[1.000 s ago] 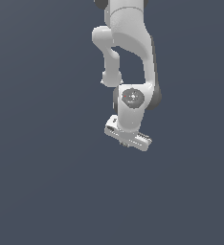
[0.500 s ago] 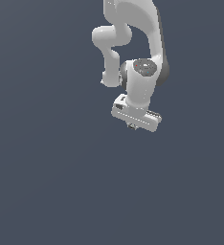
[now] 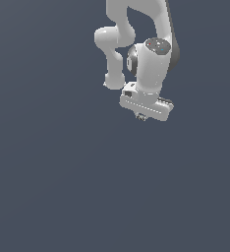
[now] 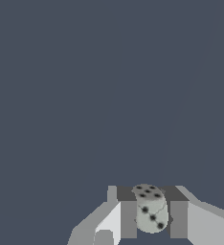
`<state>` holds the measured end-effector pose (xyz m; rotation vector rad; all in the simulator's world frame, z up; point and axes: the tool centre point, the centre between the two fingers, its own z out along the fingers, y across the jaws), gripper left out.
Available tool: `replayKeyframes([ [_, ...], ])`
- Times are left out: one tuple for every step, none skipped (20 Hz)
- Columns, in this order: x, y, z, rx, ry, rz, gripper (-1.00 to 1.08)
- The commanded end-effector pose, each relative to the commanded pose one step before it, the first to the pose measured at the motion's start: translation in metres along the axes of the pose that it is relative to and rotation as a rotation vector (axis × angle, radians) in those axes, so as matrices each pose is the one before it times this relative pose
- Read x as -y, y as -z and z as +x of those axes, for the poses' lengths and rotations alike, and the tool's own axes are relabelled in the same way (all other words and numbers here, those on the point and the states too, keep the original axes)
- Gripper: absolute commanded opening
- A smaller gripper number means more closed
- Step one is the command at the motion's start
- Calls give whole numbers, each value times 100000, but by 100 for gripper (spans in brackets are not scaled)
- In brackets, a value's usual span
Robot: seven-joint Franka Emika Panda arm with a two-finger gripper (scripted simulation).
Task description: Pick up the object and move it to a goal position.
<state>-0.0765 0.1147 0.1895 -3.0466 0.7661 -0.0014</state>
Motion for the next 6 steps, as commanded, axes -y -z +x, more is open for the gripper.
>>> replayKeyframes([
  [11, 630, -589, 33, -64, -90, -100],
  [23, 175, -143, 0, 0, 0, -100],
  [23, 139, -109, 0, 0, 0, -100],
  [22, 102, -76, 0, 0, 0, -100],
  [16, 62, -44, 0, 0, 0, -100],
  [6, 20, -13, 0, 0, 0, -100],
])
